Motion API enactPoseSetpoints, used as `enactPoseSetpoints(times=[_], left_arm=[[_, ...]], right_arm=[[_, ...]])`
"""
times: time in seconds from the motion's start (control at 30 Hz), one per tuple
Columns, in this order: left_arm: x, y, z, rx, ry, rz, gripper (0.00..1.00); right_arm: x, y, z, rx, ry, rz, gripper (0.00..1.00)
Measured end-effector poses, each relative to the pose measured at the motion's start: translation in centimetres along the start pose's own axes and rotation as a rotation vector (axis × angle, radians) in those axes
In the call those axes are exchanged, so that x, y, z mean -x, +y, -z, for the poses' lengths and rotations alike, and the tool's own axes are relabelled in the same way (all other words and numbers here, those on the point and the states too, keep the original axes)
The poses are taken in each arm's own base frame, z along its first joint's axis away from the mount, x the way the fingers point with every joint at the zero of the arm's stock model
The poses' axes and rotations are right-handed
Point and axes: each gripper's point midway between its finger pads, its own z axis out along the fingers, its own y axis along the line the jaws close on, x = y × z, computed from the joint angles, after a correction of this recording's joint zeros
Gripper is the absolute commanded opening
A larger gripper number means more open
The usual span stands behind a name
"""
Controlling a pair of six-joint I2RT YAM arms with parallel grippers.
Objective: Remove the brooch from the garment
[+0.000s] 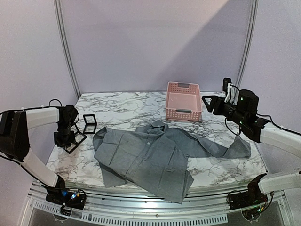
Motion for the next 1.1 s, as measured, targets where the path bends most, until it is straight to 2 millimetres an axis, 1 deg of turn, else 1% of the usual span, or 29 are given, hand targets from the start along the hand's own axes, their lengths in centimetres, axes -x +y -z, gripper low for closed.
enactPoseSetpoints(times=[0.27, 0.6, 0.77, 0.93, 1.0, 1.07, 1.1], left_arm=[[0.2, -0.1, -0.1, -0.005, -0.005, -0.007, 0.15], [0.7, -0.9, 0.0, -0.044, -0.02, -0.003, 0.15], [0.6, -1.3, 0.0, -0.066, -0.016, -0.001, 0.17], [0.8, -1.9, 0.0, -0.098, -0.019, -0.001, 0.23], [0.8, -2.1, 0.1, -0.104, -0.019, -0.005, 0.28], [0.9, -2.2, 0.1, -0.112, -0.023, -0.006, 0.37], [1.0, -2.3, 0.2, -0.118, -0.026, -0.006, 0.4]], right_arm=[[-0.2, -0.1, 0.2, 0.0, 0.001, -0.007, 0.63], [-0.3, -0.1, 0.3, 0.0, 0.002, -0.021, 0.63], [-0.1, 0.0, 0.5, 0.004, -0.005, -0.022, 0.63], [-0.4, -0.1, 0.6, 0.002, -0.001, -0.025, 0.63], [-0.4, -0.1, 0.6, 0.002, 0.0, -0.025, 0.63], [-0.4, -0.1, 0.6, 0.002, 0.0, -0.025, 0.63], [-0.4, -0.1, 0.7, 0.002, 0.0, -0.025, 0.63]])
